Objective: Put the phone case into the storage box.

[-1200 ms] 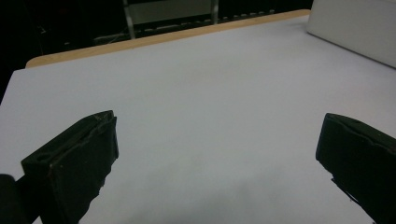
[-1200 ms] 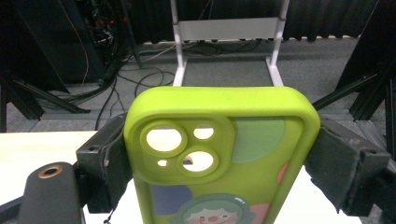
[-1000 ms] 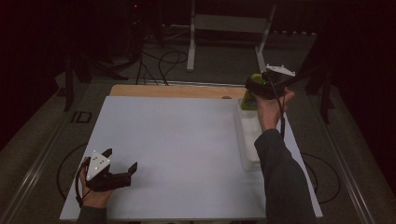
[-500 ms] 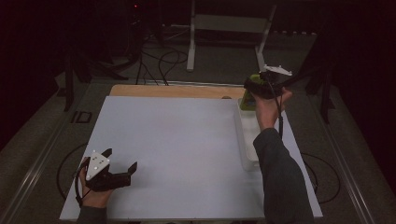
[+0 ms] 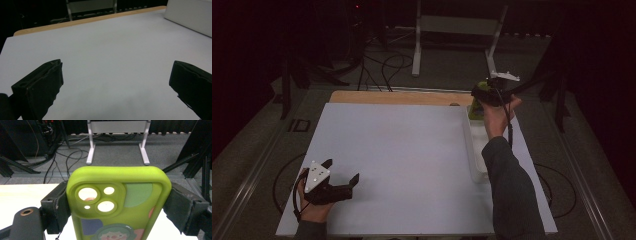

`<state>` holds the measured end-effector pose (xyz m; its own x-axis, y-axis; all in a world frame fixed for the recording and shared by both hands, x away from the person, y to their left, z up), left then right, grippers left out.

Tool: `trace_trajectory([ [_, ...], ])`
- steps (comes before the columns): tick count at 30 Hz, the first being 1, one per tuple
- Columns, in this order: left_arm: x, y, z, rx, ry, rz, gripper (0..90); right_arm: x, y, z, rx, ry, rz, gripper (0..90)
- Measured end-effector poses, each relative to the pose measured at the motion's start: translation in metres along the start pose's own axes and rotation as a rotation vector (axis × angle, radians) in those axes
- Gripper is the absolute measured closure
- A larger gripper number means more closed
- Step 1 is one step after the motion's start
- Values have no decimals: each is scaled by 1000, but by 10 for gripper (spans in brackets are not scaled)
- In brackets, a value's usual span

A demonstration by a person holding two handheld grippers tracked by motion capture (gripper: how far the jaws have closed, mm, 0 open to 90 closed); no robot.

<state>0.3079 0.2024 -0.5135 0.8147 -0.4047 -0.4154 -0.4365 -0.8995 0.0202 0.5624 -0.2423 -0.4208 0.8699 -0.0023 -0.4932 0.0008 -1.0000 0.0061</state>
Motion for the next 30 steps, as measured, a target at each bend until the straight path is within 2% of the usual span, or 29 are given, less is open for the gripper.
trace_trajectory([
  [30, -1, -1, -1, -1, 8, -2, 0, 9, 3, 18, 4, -42, 13, 157],
])
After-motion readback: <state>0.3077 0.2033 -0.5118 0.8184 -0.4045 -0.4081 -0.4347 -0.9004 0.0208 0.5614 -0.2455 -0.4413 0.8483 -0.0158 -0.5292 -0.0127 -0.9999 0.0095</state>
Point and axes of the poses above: each handheld gripper's, and its own axes: x roughly forward along the jaws, z roughly out of its underside, y roughly to its right, the point moved 9 cm from there along x, roughly forward along the jaws, and after that the axes turned 1 degree about -x, right-handed, at the moved point
